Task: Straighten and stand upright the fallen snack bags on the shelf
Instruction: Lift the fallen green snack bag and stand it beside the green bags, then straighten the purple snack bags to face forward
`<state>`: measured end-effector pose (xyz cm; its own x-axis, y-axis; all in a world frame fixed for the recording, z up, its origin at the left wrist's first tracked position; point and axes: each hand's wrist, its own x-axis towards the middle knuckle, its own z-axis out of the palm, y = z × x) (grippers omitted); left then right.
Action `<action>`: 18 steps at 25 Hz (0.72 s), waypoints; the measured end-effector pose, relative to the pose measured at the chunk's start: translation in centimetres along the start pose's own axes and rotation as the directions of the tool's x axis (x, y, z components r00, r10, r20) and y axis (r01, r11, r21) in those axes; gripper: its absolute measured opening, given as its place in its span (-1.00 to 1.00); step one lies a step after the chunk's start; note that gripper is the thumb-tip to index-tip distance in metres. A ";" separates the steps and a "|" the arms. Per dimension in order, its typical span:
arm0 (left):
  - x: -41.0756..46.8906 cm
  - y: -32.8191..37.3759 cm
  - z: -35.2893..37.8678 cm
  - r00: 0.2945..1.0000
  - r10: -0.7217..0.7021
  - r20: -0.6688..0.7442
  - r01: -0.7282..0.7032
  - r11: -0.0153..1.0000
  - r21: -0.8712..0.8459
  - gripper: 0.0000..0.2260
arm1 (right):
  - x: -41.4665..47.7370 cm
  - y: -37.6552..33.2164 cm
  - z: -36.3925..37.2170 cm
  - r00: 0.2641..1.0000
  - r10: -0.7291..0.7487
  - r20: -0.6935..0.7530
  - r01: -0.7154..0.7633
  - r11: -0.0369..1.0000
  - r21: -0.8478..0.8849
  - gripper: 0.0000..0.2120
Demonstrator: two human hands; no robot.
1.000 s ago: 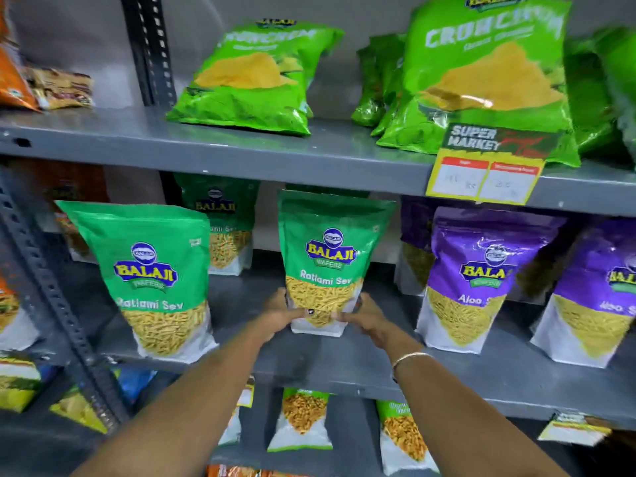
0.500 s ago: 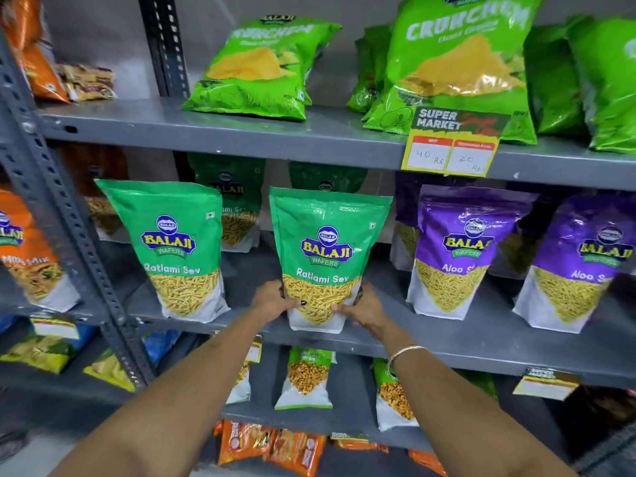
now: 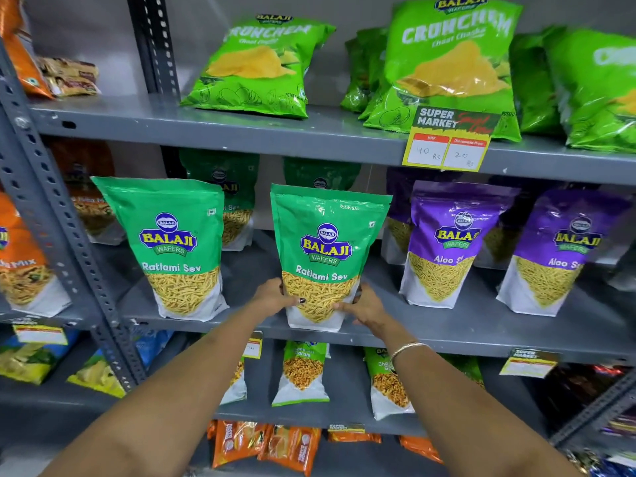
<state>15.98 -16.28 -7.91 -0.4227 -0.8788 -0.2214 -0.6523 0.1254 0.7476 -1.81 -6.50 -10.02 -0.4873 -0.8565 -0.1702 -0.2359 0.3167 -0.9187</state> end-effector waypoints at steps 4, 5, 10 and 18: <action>-1.5 1.7 -0.3 0.931 -0.273 0.242 0.176 0.918 0.356 -0.55 | 0.9 0.5 -2.3 0.999 0.031 -0.042 -0.035 0.996 -0.087 -0.26; -2.1 2.8 0.0 0.889 -0.345 0.300 0.195 0.880 0.434 -0.63 | 1.2 0.7 -3.8 0.996 0.028 -0.086 -0.042 0.986 -0.161 -0.39; -2.4 10.2 6.9 0.772 -0.308 0.556 0.118 0.929 0.351 -0.80 | 2.4 4.2 -15.0 0.957 0.178 -0.228 -0.253 0.897 -0.362 -0.68; 5.5 16.6 21.1 0.994 0.065 0.093 -0.030 0.941 -0.337 0.12 | 7.6 7.9 -25.2 0.998 0.060 -0.017 -0.059 0.998 0.025 -0.13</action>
<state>-10.46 -9.35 -9.99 -0.5208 -0.8222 -0.2296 -0.3891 -0.0108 0.9211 -28.55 -0.27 -9.66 -0.5144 -0.8292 -0.2188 -0.1853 0.3566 -0.9157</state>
